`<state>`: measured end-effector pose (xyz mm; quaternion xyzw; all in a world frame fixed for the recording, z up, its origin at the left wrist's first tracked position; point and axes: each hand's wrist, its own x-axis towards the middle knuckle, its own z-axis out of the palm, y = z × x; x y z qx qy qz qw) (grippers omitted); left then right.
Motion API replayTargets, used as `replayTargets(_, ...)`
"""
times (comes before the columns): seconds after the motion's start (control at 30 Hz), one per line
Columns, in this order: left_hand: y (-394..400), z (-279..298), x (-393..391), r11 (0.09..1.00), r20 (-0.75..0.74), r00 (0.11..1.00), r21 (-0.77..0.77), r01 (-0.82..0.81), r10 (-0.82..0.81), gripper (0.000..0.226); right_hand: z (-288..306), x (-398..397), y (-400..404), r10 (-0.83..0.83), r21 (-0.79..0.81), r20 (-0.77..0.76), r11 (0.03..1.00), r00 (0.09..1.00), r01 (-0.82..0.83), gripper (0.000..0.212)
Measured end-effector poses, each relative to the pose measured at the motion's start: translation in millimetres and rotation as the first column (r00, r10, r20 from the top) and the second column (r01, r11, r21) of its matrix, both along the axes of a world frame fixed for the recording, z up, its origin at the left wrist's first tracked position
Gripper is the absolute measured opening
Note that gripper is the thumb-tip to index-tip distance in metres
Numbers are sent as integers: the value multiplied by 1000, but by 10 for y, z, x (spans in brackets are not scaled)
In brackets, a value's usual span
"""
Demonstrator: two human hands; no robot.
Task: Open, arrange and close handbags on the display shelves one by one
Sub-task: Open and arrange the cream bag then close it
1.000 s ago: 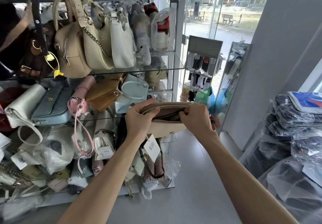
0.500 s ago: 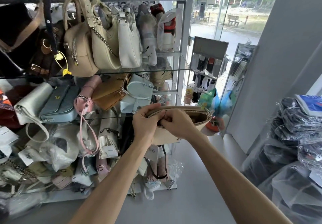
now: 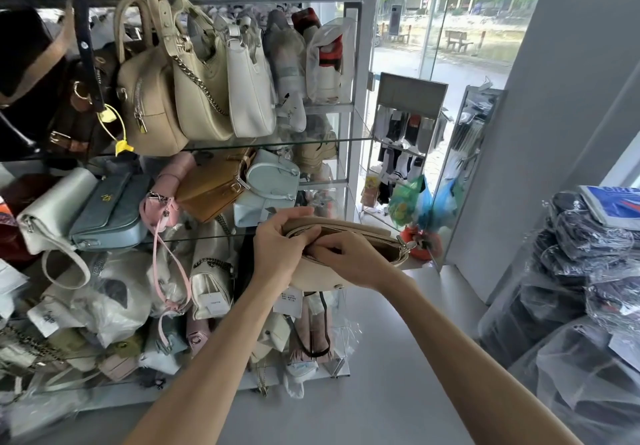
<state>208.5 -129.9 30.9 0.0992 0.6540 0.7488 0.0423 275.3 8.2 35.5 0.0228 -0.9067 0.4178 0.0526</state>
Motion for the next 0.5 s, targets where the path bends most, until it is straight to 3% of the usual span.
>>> replayTargets(0.1, -84, 11, -57, 998, 20, 999, 51, -35, 34, 38, 143, 95, 143, -68, 56, -127, 996, 990, 75, 14)
replayTargets(0.27, -268, 32, -179, 982, 93, 991, 155, -109, 95, 37, 261, 149, 701, -410, -211, -308, 909, 858, 359, 11)
replayTargets(0.37, -355, 7, -277, 975, 131, 985, 178, -133, 111, 36, 223, 197, 963, -454, -247, -236, 883, 859, 399, 17)
replayTargets(0.5, -376, 7, -319, 967, 185, 978, 215, -136, 96, 35, 103, 228, 1027, -322, -236, -73, 925, 944, 298, 24)
